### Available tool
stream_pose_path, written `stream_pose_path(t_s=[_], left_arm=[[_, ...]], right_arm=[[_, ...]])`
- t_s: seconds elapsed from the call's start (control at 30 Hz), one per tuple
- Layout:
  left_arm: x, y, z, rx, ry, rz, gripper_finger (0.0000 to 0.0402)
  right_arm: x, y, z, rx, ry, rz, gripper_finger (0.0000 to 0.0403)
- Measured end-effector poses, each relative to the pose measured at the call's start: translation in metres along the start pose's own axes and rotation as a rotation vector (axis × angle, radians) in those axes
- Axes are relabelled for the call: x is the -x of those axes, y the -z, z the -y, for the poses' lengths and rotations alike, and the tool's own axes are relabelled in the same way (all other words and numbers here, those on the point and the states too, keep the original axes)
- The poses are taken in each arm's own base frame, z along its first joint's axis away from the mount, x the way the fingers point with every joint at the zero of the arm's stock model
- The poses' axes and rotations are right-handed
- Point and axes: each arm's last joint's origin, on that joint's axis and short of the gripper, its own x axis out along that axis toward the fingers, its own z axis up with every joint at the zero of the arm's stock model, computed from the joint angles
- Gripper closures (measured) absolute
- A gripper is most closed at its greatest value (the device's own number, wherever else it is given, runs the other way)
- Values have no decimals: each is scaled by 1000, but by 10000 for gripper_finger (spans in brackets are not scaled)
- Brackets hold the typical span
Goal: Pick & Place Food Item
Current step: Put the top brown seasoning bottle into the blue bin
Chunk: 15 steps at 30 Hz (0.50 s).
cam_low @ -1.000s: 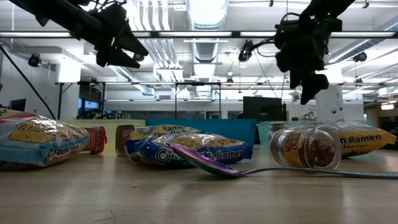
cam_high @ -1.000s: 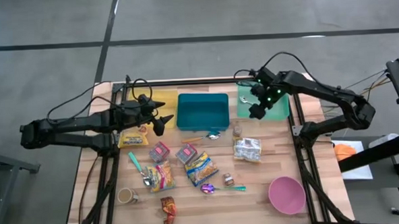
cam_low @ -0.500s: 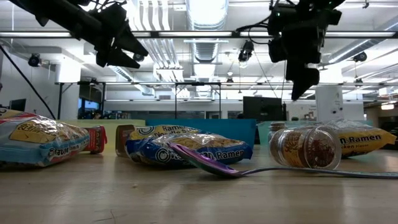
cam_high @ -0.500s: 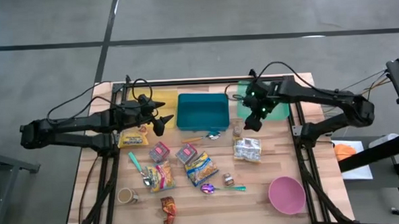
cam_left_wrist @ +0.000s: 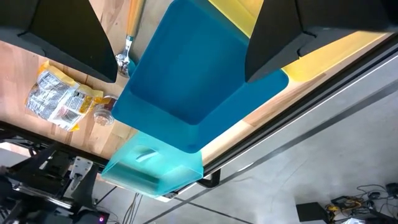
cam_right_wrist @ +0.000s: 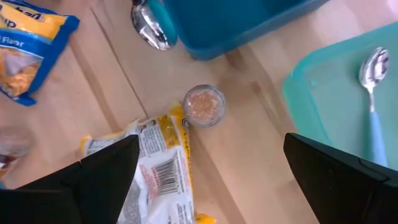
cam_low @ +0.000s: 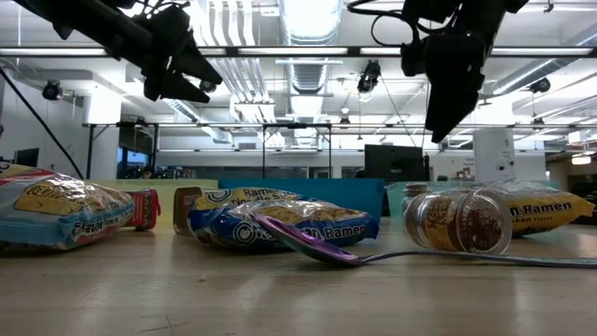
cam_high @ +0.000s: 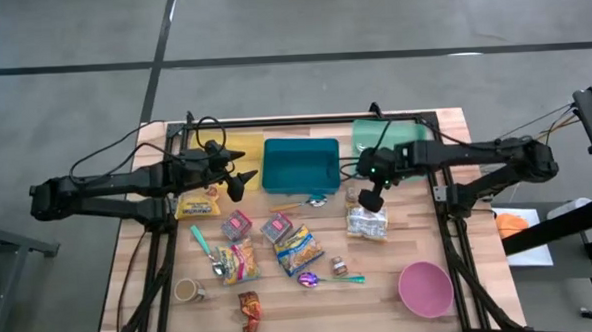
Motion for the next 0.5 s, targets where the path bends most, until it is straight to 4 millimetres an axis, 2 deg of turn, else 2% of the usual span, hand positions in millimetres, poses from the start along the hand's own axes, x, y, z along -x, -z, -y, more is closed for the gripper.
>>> stream_pose_path(t_s=[0.13, 0.33, 0.5], left_arm=[[0, 1, 0, -2, -3, -11, 44], [0, 2, 0, -2, -4, -18, 44], [0, 2, 0, -10, -4, -18, 44]], right_arm=[[-9, -3, -5, 0, 23, -24, 7], [-26, -24, -19, 90, 55, -125, 7], [-36, -32, -23, 128, 142, -216, 7]])
